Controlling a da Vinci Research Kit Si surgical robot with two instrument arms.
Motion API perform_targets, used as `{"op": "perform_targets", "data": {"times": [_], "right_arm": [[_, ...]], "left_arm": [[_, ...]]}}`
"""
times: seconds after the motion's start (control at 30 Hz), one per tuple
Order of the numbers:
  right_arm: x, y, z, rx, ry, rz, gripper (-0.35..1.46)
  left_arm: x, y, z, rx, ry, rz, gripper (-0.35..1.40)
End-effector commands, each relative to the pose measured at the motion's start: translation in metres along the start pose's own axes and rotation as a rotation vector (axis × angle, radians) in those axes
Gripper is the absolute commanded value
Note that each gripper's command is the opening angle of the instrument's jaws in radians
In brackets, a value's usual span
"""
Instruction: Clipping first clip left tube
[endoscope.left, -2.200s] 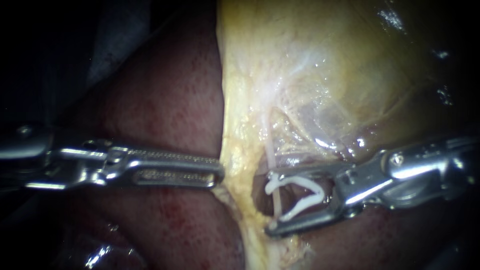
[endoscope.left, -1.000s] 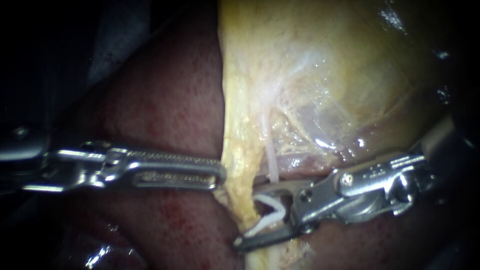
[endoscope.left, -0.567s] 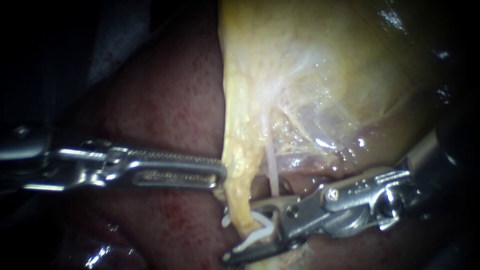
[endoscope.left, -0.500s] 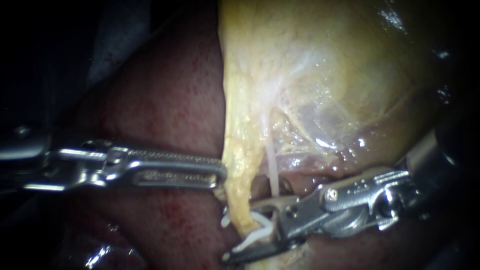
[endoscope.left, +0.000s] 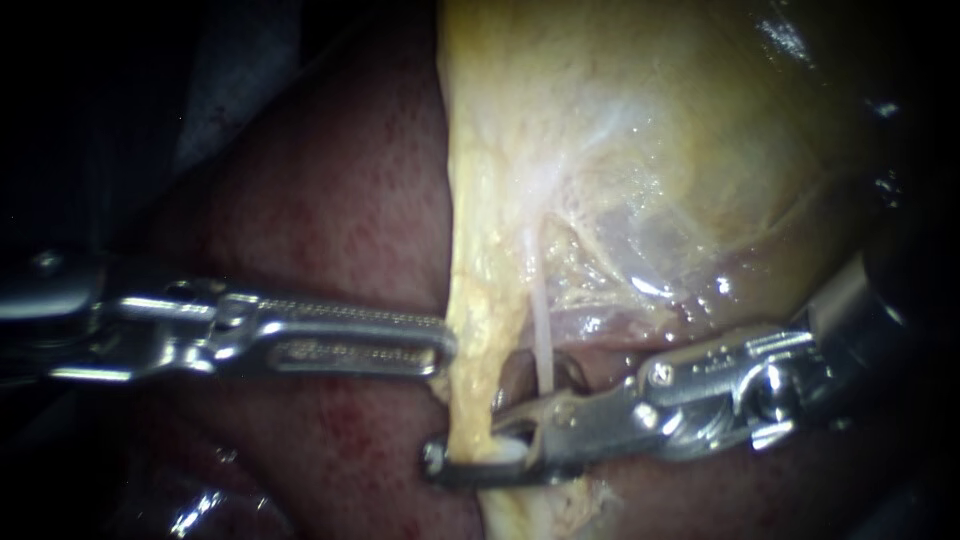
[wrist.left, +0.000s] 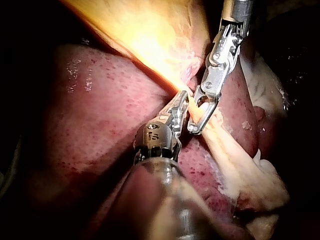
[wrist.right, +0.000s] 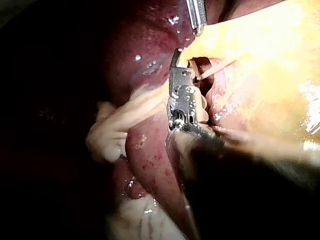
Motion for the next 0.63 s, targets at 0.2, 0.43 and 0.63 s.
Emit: {"op": "perform_targets", "data": {"times": [0.2,0.43,0.63], "right_arm": [[-0.0001,-0.0001,-0.0002,0.005,0.003,0.003,-0.35],[-0.0001,-0.0002,-0.0002,0.005,0.003,0.009,-0.35],[-0.0001,-0.0002,-0.0002,0.009,0.002,0.014,-0.35]], "left_arm": [[0.0,0.0,0.0,0.0,0.0,0.0,-0.35],[0.0,0.0001,0.0001,-0.001,0.0,0.0,-0.35],[0.0,0.0002,0.0001,-0.001,0.0,0.0,-0.35]]}}
